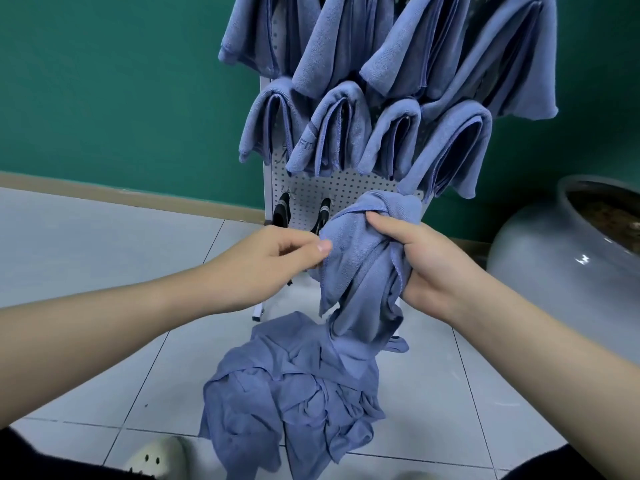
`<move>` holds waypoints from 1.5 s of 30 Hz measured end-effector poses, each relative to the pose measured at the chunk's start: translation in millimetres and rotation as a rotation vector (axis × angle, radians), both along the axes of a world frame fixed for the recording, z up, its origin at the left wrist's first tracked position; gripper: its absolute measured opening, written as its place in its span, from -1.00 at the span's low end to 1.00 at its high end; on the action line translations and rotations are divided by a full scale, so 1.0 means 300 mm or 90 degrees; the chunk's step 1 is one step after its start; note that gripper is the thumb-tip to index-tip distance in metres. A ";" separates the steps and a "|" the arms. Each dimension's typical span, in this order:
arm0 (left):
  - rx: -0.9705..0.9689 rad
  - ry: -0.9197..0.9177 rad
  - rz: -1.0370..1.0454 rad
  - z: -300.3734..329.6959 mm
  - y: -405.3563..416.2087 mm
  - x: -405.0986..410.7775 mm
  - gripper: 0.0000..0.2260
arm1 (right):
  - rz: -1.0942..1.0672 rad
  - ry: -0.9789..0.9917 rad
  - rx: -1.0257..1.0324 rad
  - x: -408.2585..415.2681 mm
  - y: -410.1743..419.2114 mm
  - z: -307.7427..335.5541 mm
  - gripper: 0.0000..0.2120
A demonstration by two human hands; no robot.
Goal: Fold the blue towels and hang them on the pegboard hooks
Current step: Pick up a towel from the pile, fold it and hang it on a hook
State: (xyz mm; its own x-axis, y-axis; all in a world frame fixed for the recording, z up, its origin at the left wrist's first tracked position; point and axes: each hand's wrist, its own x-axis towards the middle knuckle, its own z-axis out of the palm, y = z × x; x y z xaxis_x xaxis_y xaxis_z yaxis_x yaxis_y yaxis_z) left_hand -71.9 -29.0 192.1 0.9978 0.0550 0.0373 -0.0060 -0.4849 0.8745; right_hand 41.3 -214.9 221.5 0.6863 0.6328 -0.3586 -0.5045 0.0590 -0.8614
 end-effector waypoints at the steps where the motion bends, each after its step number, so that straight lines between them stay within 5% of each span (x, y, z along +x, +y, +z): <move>1: -0.015 0.015 -0.005 0.001 -0.003 0.000 -0.39 | 0.007 0.004 0.000 -0.003 0.003 0.000 -0.66; 8: -0.048 0.078 0.019 -0.011 -0.003 0.014 -0.21 | 0.044 0.010 0.002 -0.019 0.021 -0.012 -0.63; 14: -0.180 0.019 0.122 -0.003 -0.013 0.041 -0.71 | 0.087 -0.140 -0.046 -0.001 0.024 -0.025 -0.71; 18: -0.284 0.001 0.173 0.018 -0.009 0.054 -0.69 | 0.125 -0.208 -0.120 0.011 0.022 -0.047 -0.66; 22: -0.264 -0.026 0.204 0.021 0.018 0.054 -0.63 | 0.095 -0.268 -0.198 0.040 0.025 -0.072 -0.51; 25: -0.257 -0.044 0.226 0.024 0.035 0.053 -0.64 | 0.073 -0.288 -0.227 0.064 0.016 -0.068 -0.77; 33: -0.267 -0.068 0.251 0.046 0.056 0.046 -0.68 | -0.034 -0.645 -0.473 0.120 -0.008 -0.053 -0.86; 39: -0.276 -0.080 0.288 0.054 0.078 0.049 -0.69 | -0.068 -0.710 -0.490 0.157 -0.026 -0.051 -0.80; 42: -0.298 -0.084 0.314 0.067 0.100 0.047 -0.71 | -0.079 -0.619 -0.444 0.188 -0.028 -0.071 -0.73; 45: -0.385 -0.049 0.329 0.081 0.137 0.045 -0.74 | -0.121 -0.346 -0.265 0.208 -0.029 -0.065 -0.73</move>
